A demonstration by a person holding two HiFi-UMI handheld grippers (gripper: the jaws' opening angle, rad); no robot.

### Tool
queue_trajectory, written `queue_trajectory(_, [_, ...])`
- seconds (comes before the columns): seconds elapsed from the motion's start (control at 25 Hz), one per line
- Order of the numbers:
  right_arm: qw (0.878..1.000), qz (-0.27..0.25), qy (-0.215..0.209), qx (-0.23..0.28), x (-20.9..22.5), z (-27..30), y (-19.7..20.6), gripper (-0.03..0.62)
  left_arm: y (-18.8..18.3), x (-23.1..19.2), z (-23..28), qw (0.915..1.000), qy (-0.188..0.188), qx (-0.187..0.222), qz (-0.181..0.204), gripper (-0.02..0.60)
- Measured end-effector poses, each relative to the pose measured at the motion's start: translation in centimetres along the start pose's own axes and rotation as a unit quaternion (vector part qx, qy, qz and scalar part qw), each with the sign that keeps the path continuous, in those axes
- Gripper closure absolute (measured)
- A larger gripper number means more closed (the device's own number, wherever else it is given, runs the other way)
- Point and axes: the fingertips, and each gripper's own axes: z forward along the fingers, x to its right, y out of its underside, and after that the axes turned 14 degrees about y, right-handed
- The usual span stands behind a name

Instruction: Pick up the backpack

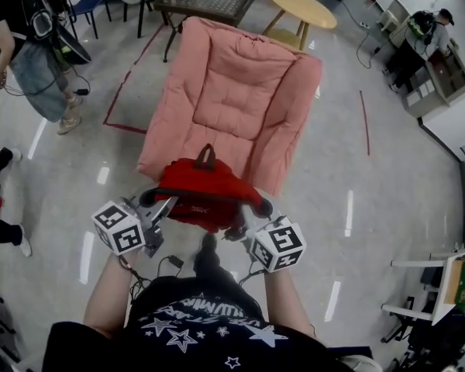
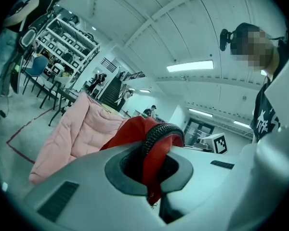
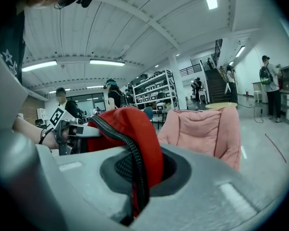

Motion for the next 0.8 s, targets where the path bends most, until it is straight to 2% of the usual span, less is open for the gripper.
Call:
queue_trajectory(0.24, [1.000,0.019,0.011,0.000,-3.4,-5.0,1.6,0.577,1.3,3.8,-3.1,0.9997,0.015,-0.011,0.016,0.572])
queue_trajectory(0.52, [0.999,0.028,0.025,0.014,-7.3,-12.9,4.9,0.577,5.6,10.2,-7.4,0.9990,0.035,-0.007,0.026,0.572])
queue_trajectory(0.64, [0.999,0.029,0.033,0.020,-8.6,-16.0,4.7,0.577,5.9,13.0,-8.7,0.9986,0.042,-0.008,0.031,0.572])
queue_trajectory(0.8, [0.998,0.026,0.050,0.026,-9.2,-17.2,4.3,0.577,5.5,14.1,-9.1,0.9980,0.053,-0.007,0.033,0.572])
